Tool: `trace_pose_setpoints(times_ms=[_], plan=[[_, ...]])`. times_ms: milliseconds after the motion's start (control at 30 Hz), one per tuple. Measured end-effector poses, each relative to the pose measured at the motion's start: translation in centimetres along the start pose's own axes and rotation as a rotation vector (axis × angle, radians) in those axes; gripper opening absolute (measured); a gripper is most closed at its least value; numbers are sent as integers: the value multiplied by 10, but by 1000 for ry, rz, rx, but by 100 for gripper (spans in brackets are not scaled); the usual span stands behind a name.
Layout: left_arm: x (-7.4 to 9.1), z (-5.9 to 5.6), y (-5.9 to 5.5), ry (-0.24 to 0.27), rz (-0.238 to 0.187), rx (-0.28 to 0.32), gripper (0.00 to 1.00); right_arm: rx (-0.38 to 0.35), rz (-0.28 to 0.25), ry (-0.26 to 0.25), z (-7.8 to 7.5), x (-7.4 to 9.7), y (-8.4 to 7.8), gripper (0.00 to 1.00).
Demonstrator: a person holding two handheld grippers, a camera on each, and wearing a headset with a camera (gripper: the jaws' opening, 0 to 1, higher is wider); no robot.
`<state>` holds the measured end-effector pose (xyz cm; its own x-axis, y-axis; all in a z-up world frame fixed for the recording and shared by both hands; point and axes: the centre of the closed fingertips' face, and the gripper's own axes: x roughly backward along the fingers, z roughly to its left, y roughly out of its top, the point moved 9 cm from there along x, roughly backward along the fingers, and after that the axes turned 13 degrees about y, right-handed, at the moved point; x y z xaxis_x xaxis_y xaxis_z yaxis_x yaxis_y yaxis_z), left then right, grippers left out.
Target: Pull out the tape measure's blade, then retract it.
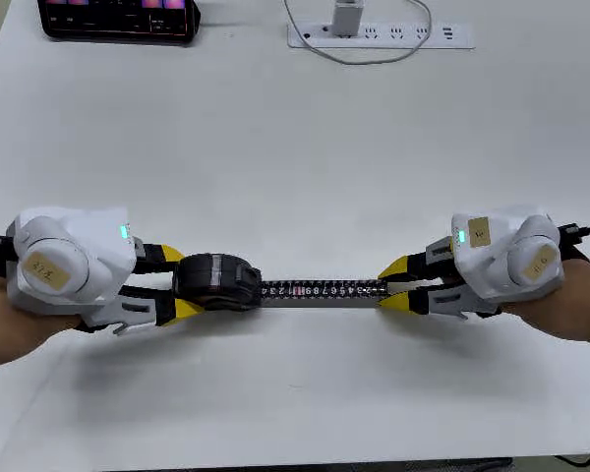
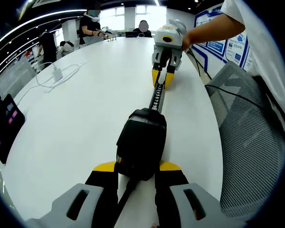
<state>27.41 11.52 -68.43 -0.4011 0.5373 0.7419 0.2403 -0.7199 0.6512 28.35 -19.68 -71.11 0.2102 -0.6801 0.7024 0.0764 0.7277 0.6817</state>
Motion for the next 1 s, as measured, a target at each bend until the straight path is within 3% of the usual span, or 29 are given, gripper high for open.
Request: trace_pose_setpoints(times_ms=[1000], plan=[[0, 1, 0, -3, 1, -1, 24, -7, 46, -18, 6, 22, -8, 10]])
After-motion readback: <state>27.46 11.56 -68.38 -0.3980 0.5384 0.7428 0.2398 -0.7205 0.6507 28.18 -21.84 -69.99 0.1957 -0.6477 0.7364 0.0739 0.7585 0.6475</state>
